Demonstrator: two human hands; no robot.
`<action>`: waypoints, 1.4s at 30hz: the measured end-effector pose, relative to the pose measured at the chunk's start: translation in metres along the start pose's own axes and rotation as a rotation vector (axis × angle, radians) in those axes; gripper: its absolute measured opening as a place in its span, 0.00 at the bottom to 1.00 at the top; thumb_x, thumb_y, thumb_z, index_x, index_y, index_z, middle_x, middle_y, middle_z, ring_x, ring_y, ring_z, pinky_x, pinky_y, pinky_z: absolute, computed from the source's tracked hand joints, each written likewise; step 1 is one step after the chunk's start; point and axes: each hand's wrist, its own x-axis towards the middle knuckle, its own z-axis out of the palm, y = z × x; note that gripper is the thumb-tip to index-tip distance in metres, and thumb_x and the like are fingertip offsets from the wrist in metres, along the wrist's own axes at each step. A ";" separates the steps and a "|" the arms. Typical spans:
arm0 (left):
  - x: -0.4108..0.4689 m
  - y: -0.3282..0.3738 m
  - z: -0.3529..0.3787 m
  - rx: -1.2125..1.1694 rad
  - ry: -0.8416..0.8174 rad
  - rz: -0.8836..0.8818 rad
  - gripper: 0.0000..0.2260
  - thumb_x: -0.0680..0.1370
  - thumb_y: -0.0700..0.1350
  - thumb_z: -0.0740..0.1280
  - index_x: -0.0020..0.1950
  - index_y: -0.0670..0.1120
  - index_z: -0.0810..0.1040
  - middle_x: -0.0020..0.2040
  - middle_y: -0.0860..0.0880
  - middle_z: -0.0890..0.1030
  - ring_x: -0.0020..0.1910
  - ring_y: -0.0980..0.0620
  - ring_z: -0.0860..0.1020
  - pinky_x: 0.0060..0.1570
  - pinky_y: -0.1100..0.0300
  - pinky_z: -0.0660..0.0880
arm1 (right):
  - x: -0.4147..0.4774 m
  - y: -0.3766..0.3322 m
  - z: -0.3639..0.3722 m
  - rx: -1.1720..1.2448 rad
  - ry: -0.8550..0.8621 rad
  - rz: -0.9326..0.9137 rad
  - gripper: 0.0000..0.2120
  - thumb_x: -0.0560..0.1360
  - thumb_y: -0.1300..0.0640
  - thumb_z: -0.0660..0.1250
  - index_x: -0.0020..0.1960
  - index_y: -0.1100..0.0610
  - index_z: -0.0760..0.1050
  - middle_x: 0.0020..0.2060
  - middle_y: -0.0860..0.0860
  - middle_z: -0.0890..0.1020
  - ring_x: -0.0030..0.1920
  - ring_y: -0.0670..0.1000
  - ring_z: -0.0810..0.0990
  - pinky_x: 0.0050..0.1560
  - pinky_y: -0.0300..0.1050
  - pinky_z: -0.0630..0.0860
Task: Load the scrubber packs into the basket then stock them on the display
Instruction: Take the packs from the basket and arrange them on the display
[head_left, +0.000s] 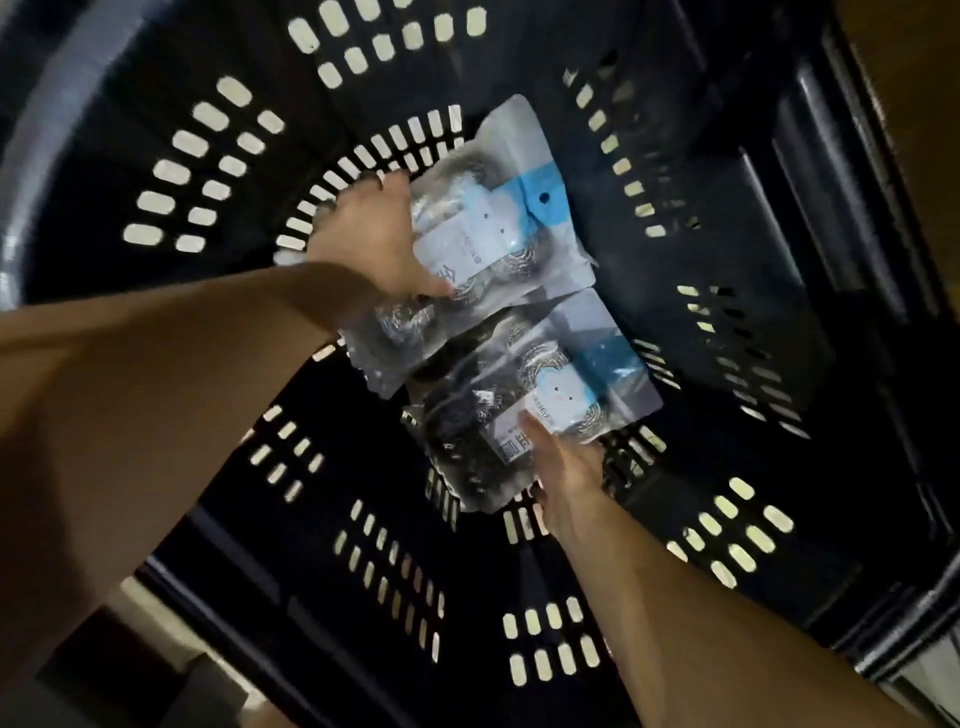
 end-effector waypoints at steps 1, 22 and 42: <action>-0.002 -0.001 -0.001 -0.007 0.020 0.010 0.40 0.61 0.60 0.80 0.65 0.44 0.68 0.60 0.41 0.75 0.59 0.38 0.75 0.57 0.44 0.74 | 0.008 0.005 -0.003 -0.021 0.009 -0.020 0.59 0.40 0.31 0.82 0.62 0.62 0.73 0.53 0.56 0.84 0.52 0.56 0.84 0.57 0.53 0.81; -0.291 0.028 -0.276 -0.806 0.197 -0.027 0.34 0.67 0.56 0.79 0.66 0.43 0.71 0.58 0.49 0.77 0.58 0.45 0.77 0.49 0.57 0.71 | -0.371 -0.060 -0.148 -0.086 -0.344 -0.543 0.31 0.70 0.54 0.79 0.69 0.53 0.71 0.58 0.47 0.83 0.58 0.52 0.83 0.59 0.51 0.80; -0.706 0.420 -0.453 -1.336 0.231 0.510 0.08 0.78 0.38 0.66 0.40 0.45 0.72 0.20 0.56 0.74 0.15 0.61 0.69 0.15 0.73 0.62 | -0.646 -0.030 -0.664 0.233 -0.208 -1.259 0.17 0.72 0.46 0.75 0.55 0.44 0.71 0.56 0.39 0.79 0.57 0.45 0.78 0.62 0.44 0.74</action>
